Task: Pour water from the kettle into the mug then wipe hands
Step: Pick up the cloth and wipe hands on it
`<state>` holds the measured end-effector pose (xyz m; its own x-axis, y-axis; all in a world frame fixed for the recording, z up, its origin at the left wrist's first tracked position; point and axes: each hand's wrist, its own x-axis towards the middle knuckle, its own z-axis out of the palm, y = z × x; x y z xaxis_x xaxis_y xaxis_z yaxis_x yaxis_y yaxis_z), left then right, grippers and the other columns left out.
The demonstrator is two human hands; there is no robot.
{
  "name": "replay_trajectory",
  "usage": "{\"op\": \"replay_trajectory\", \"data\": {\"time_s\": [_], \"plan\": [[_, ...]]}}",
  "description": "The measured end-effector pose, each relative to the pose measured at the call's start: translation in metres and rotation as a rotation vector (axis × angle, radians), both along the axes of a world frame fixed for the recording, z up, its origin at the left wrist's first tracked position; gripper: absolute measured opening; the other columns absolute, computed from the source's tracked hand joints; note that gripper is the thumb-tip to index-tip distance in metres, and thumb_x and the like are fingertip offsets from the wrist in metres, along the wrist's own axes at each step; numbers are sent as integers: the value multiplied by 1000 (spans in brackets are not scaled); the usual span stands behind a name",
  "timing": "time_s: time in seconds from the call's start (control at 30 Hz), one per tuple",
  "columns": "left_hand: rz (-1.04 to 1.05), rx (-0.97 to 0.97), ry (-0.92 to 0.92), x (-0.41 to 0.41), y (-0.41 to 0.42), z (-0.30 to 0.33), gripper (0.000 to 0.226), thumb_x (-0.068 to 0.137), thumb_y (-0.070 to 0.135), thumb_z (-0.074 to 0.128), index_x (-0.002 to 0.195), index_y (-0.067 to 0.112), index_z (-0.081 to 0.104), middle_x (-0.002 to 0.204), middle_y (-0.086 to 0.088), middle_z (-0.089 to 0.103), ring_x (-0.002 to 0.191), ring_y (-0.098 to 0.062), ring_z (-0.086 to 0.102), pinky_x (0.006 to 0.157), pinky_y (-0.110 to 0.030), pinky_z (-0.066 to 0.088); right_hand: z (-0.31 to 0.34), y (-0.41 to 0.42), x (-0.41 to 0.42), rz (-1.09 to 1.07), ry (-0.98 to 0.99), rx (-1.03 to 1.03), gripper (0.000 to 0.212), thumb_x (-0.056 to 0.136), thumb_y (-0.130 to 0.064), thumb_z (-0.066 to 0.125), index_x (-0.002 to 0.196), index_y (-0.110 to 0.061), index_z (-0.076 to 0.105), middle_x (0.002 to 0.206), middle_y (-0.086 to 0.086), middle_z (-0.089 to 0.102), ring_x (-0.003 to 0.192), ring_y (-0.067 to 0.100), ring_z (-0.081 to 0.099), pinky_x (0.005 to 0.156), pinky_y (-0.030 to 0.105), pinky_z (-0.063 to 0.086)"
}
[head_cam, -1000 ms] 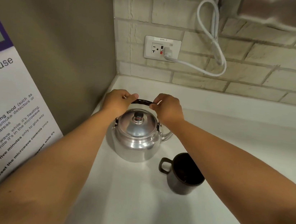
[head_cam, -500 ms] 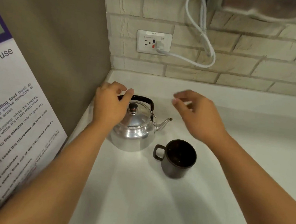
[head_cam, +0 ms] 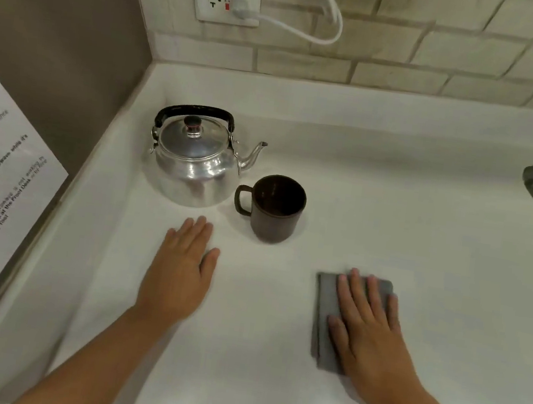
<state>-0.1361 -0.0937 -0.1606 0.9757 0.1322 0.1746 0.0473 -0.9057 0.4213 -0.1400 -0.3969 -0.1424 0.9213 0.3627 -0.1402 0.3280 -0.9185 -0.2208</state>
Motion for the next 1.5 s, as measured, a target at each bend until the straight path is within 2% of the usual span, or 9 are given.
{"op": "replay_trajectory", "data": {"time_s": [0.13,0.33,0.53,0.63,0.9,1.07,1.2,1.3,1.5], "plan": [[-22,74,53,1,0,-4,51,101,29,31,148,8,24,158,-6,20,146,-19,10,119,-37,3,-6,35,113,-67,-102,25,58,101,-39,16,151,-14,0,161,9,-3,147,29,-8,119,47,-5],[-25,105,73,3,0,-5,57,98,34,21,148,7,22,158,-7,20,146,-18,9,119,-37,5,-7,68,205,325,-34,23,52,102,-38,15,151,-24,6,161,1,6,148,23,-2,119,43,-3],[-15,138,88,4,0,-6,62,96,40,12,149,9,19,158,-4,18,146,-16,8,119,-37,6,-3,80,231,424,-43,-14,55,98,-40,8,151,-27,3,162,-1,2,147,23,-5,118,43,-5],[-23,128,96,4,1,-5,62,96,40,11,149,9,18,158,-4,18,146,-16,7,119,-36,5,-1,71,241,241,-33,-34,54,101,-41,15,151,-25,1,162,2,1,147,26,-3,118,45,-2],[-34,115,82,2,1,0,60,96,37,13,147,7,25,157,-6,21,146,-19,11,119,-37,7,-7,43,97,21,-65,-49,59,98,-42,7,151,-17,0,161,8,3,147,32,-1,118,49,4],[-51,-100,56,4,6,7,47,101,23,24,144,7,31,154,-1,24,145,-15,15,118,-30,6,-1,82,-11,202,-80,31,61,97,-45,17,147,-12,30,154,9,30,142,36,24,111,46,13],[-15,-401,128,7,22,16,39,103,18,32,142,14,39,151,5,32,136,2,21,111,-15,8,-1,138,-9,459,-19,95,59,100,-42,21,151,-17,6,161,3,4,147,25,-7,117,45,-16],[30,-531,139,5,28,20,39,104,26,31,141,20,42,150,7,37,134,4,26,110,-16,13,-1,187,26,453,10,109,59,101,-38,19,151,-16,-4,161,4,-6,146,22,-16,118,40,-14],[-112,-192,106,-9,27,19,50,103,39,19,148,17,22,157,4,20,142,0,6,111,-14,-5,-9,198,33,393,9,173,59,101,-35,19,149,-12,-9,161,6,-8,146,19,-16,119,37,-12]]}}
